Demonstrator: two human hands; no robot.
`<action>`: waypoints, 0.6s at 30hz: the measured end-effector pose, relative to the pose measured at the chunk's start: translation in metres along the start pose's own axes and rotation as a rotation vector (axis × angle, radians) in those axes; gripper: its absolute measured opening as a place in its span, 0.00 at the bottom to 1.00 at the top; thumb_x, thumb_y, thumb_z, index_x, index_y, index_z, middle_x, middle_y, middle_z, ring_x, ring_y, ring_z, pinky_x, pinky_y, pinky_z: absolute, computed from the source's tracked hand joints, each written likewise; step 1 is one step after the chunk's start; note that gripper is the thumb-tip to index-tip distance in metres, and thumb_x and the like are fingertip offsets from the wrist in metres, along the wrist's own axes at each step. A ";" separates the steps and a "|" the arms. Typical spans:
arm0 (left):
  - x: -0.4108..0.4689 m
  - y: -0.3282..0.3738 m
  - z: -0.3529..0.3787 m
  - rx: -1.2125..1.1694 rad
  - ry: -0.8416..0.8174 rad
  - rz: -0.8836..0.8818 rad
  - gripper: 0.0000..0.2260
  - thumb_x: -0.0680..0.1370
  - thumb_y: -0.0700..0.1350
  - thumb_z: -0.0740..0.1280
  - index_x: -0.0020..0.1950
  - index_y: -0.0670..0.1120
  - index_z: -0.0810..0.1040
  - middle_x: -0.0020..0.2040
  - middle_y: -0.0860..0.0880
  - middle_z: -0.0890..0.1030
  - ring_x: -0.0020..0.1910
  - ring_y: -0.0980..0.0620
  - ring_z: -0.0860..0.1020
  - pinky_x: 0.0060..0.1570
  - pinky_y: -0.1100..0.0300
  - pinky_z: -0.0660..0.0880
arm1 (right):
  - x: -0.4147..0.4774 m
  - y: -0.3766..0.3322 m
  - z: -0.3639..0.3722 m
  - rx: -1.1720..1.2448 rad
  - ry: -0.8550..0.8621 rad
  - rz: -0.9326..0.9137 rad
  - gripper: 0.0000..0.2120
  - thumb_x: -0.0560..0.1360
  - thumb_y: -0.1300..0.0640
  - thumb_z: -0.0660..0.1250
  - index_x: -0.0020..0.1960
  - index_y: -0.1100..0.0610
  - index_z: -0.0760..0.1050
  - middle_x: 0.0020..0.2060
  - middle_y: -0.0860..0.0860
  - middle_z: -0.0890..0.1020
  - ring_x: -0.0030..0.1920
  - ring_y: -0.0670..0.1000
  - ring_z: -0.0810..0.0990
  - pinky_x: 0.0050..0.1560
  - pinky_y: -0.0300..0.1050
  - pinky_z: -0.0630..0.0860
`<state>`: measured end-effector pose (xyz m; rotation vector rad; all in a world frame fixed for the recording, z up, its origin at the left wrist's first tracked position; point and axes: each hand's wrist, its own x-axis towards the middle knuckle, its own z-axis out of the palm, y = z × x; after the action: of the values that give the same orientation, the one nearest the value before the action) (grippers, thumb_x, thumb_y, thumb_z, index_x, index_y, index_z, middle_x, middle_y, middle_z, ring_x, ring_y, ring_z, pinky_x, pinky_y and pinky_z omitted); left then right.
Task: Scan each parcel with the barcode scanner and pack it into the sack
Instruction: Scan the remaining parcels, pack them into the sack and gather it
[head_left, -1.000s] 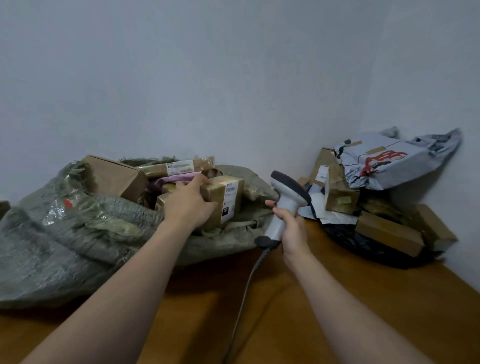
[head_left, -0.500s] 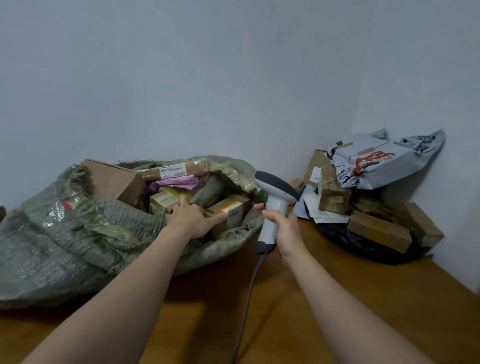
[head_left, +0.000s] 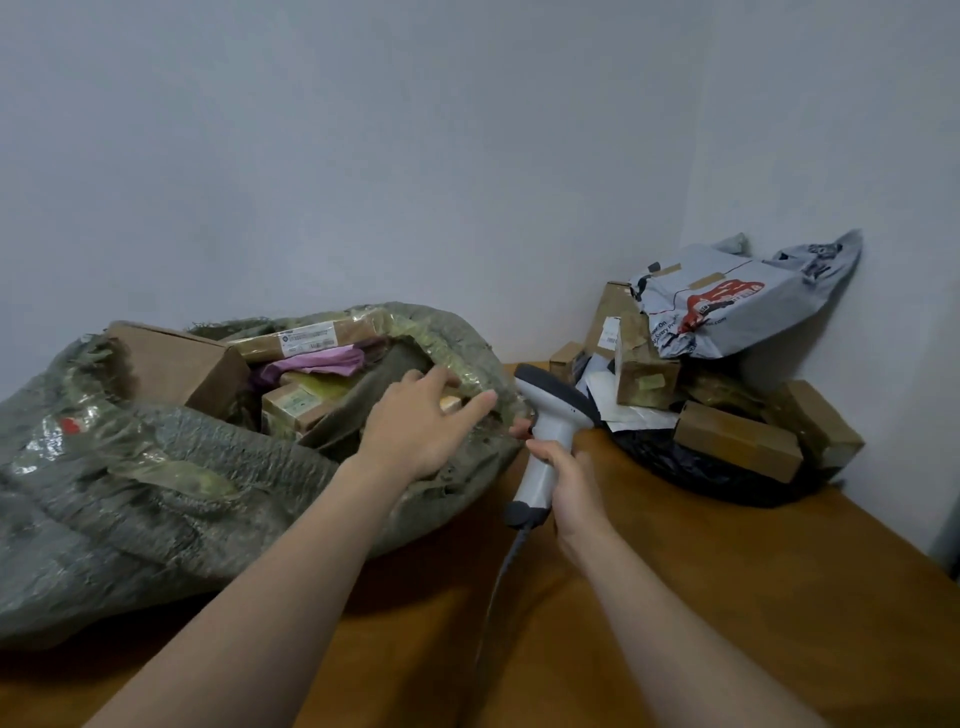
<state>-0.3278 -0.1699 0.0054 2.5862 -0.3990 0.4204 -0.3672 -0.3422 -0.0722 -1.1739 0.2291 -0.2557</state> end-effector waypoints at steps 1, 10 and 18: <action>0.000 0.011 0.008 -0.055 0.020 0.040 0.27 0.78 0.72 0.59 0.66 0.55 0.75 0.61 0.50 0.77 0.62 0.47 0.76 0.60 0.49 0.74 | 0.001 0.001 -0.006 0.020 0.012 -0.020 0.18 0.75 0.57 0.73 0.62 0.62 0.75 0.53 0.58 0.81 0.47 0.53 0.81 0.42 0.46 0.76; 0.054 0.072 0.082 -0.168 -0.060 0.123 0.22 0.82 0.64 0.62 0.69 0.51 0.73 0.60 0.49 0.79 0.56 0.50 0.77 0.55 0.53 0.75 | 0.034 0.006 -0.071 -0.028 0.162 0.019 0.08 0.77 0.55 0.72 0.50 0.50 0.73 0.51 0.56 0.80 0.50 0.55 0.80 0.48 0.50 0.75; 0.163 0.076 0.144 0.163 -0.200 0.156 0.23 0.81 0.59 0.66 0.71 0.49 0.70 0.65 0.43 0.75 0.60 0.41 0.78 0.58 0.49 0.75 | 0.103 0.021 -0.083 -0.083 0.088 -0.013 0.14 0.76 0.55 0.74 0.60 0.57 0.77 0.52 0.59 0.82 0.49 0.55 0.82 0.43 0.46 0.75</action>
<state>-0.1749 -0.3394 -0.0242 2.7766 -0.6650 0.2567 -0.2931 -0.4396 -0.1267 -1.2475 0.3121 -0.3118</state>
